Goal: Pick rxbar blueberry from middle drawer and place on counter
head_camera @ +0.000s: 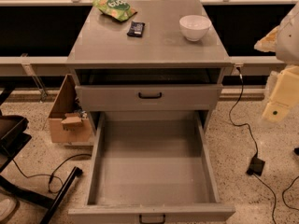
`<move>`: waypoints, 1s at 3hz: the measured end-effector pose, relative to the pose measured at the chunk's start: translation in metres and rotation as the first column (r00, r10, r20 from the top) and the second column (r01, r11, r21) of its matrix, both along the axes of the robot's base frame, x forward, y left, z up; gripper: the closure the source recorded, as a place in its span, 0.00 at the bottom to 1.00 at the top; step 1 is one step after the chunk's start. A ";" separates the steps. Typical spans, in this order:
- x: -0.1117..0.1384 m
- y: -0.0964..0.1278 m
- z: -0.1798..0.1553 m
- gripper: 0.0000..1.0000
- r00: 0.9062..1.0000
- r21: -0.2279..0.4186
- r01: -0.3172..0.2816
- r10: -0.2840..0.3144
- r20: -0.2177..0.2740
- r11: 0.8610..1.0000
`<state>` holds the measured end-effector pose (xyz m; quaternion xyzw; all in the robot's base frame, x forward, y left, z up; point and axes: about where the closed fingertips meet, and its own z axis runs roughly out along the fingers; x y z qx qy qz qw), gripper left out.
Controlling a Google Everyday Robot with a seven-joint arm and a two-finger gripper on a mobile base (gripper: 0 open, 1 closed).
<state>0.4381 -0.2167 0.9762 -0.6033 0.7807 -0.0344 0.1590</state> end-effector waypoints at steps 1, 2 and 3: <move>0.000 0.001 0.001 0.00 1.000 0.002 0.000 0.000 0.005 1.000; 0.028 0.035 -0.021 0.00 0.999 0.109 -0.028 0.024 0.039 0.994; 0.071 0.072 -0.049 0.00 0.999 0.265 0.037 -0.045 0.025 0.963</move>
Offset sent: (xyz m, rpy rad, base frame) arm 0.0486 0.0603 -0.0487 0.2046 -0.0607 0.0561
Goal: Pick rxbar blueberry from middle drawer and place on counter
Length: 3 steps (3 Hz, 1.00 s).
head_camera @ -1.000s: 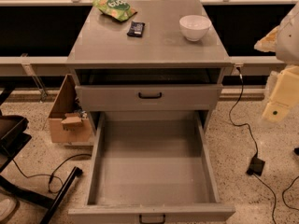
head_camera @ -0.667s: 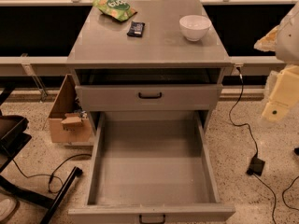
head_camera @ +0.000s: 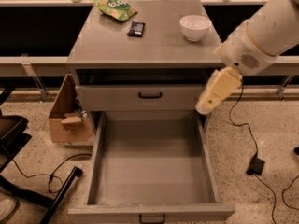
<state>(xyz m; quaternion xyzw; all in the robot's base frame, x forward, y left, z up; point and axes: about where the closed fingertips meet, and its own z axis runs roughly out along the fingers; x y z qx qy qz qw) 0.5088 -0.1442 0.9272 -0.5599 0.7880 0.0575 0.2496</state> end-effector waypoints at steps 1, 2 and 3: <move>0.073 0.037 -0.001 0.00 0.990 0.062 0.139 -0.141 0.023 0.988; 0.126 0.064 0.016 0.00 0.969 0.060 0.241 -0.244 0.044 0.969; 0.166 0.086 0.036 0.00 0.932 0.039 0.353 -0.355 0.075 0.935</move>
Offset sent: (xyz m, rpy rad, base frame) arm 0.1891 0.0930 0.0385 0.1197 -0.0160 -0.5308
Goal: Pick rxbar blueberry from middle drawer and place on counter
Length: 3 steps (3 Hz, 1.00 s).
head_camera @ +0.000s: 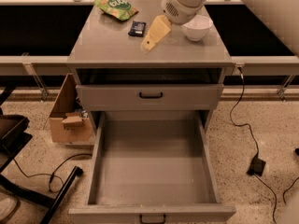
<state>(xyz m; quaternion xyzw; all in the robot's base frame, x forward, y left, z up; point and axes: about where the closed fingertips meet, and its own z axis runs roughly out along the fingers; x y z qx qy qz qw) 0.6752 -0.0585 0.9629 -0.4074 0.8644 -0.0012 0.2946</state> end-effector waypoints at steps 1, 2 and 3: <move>0.007 0.013 0.005 0.00 0.998 0.027 0.061 -0.061 -0.003 0.998; 0.009 0.015 0.004 0.00 0.998 0.031 0.060 -0.060 0.000 0.998; 0.017 0.023 0.000 0.00 0.998 0.041 0.054 -0.054 0.011 0.998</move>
Offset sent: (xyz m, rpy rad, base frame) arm 0.0076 0.0144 0.0059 0.0241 0.0001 -0.0588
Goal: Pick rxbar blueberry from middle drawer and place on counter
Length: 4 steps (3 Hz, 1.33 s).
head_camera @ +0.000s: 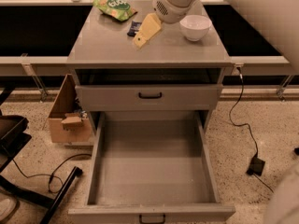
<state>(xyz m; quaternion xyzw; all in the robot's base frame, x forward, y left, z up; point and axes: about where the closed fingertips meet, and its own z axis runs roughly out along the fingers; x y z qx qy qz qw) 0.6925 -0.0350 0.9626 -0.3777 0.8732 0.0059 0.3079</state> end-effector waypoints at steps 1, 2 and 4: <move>0.061 0.028 -0.002 0.00 0.997 -0.009 0.061 -0.061 0.056 0.998; 0.114 0.050 0.003 0.00 0.988 0.007 0.100 -0.100 0.115 0.995; 0.196 0.030 -0.031 0.00 0.950 0.056 0.282 -0.287 0.122 0.958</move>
Offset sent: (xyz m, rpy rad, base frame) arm 0.1826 0.0749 0.0215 0.0221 -0.1980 -0.1522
